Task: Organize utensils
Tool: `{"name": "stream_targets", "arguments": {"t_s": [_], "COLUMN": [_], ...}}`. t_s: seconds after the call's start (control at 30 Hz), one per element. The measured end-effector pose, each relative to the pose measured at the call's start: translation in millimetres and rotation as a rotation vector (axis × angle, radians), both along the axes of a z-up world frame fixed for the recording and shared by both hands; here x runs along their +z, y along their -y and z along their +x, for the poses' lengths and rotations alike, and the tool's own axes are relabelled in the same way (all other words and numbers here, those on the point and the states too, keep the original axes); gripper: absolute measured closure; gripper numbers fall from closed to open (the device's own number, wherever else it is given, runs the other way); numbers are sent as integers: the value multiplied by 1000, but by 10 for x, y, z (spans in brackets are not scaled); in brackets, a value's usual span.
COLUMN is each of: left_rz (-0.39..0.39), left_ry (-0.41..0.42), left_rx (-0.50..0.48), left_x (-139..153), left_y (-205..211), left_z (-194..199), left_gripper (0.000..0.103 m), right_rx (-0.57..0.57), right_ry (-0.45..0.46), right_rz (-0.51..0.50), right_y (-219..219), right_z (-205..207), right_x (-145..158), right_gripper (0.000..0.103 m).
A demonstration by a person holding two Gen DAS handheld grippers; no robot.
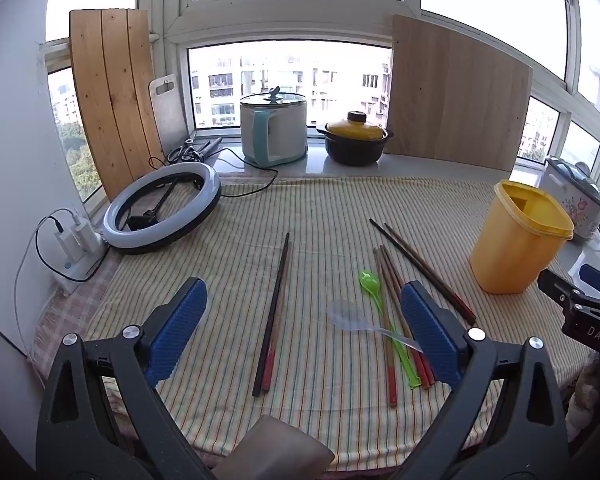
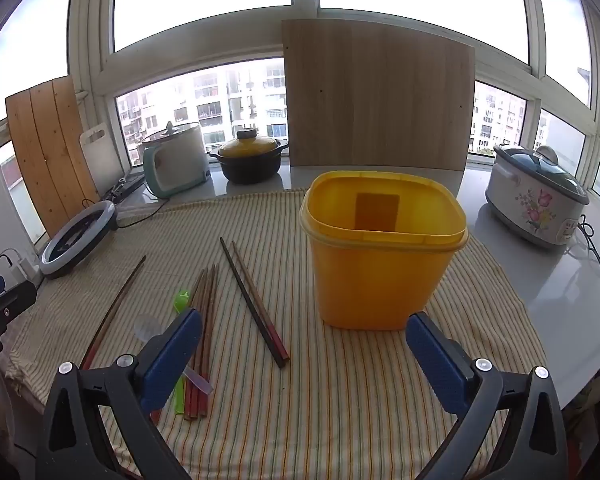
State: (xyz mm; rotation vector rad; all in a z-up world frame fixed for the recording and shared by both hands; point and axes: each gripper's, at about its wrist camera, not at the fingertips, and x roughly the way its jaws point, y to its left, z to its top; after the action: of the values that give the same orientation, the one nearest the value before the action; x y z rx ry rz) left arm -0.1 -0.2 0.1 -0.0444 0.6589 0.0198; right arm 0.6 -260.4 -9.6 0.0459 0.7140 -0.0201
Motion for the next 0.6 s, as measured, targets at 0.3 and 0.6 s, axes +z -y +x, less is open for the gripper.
{"name": "stream_targets", "arguments": {"t_s": [0.3,0.6], "left_rz": [5,10], "left_ry": [-3,13], "left_rx": [-9,-10], "left_x": [53,51], "left_y": [14,31], "left_z": [58,10], "left_gripper": [4,4], "right_rx": [-6,-1], "right_ry": [1,14], "right_rz": [-1,-7], "right_y": [14,11], "right_z": [13,0], "right_x": [31,39], "right_gripper": [0,0]}}
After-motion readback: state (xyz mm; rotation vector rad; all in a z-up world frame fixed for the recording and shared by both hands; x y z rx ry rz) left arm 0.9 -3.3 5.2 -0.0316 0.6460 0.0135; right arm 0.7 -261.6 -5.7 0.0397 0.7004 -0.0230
